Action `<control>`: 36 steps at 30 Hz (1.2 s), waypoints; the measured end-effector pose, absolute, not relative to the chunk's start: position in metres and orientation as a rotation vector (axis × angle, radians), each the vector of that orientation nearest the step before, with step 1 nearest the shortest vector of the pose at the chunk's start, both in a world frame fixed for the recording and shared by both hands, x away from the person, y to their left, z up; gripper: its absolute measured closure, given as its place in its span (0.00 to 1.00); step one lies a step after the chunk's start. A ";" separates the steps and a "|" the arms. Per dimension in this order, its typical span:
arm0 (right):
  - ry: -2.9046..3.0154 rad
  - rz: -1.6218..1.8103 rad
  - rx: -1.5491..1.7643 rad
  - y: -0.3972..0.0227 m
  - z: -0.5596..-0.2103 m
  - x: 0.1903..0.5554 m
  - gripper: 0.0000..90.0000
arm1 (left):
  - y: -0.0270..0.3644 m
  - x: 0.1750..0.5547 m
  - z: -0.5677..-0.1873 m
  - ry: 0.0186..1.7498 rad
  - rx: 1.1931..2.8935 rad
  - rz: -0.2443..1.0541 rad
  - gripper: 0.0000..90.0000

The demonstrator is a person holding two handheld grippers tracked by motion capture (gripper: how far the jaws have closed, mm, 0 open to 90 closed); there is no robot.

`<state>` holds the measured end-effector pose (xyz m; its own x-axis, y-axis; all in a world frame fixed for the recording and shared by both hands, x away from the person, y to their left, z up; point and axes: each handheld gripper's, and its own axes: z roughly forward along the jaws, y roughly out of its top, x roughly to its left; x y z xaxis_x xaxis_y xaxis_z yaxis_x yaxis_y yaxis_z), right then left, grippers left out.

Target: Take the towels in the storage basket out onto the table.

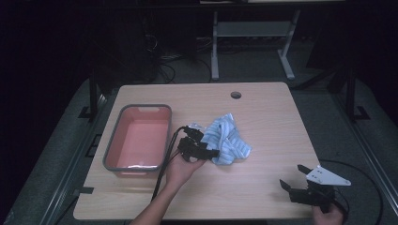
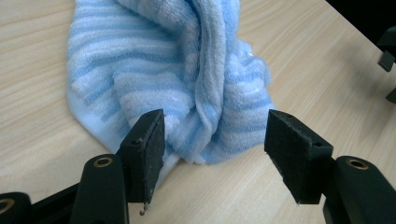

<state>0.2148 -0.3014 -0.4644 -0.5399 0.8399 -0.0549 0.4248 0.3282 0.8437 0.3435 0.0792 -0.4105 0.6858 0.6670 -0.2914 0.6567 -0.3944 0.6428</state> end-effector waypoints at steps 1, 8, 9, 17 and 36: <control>2.107 1.119 1.110 -0.302 -0.464 0.215 0.15 | 0.079 0.342 -0.411 1.014 2.118 0.016 0.42; 2.105 1.119 1.124 -0.302 -0.464 0.214 0.15 | 0.084 0.332 -0.416 1.000 2.131 0.001 0.40; 2.106 1.120 1.124 -0.302 -0.464 0.214 0.15 | 0.085 0.332 -0.417 1.004 2.130 -0.001 0.40; 2.106 1.112 1.121 -0.303 -0.464 0.214 0.15 | 0.088 0.323 -0.420 0.996 2.124 -0.005 0.35; 2.107 1.116 1.121 -0.301 -0.465 0.214 0.15 | 0.092 0.300 -0.427 0.955 2.137 0.005 0.26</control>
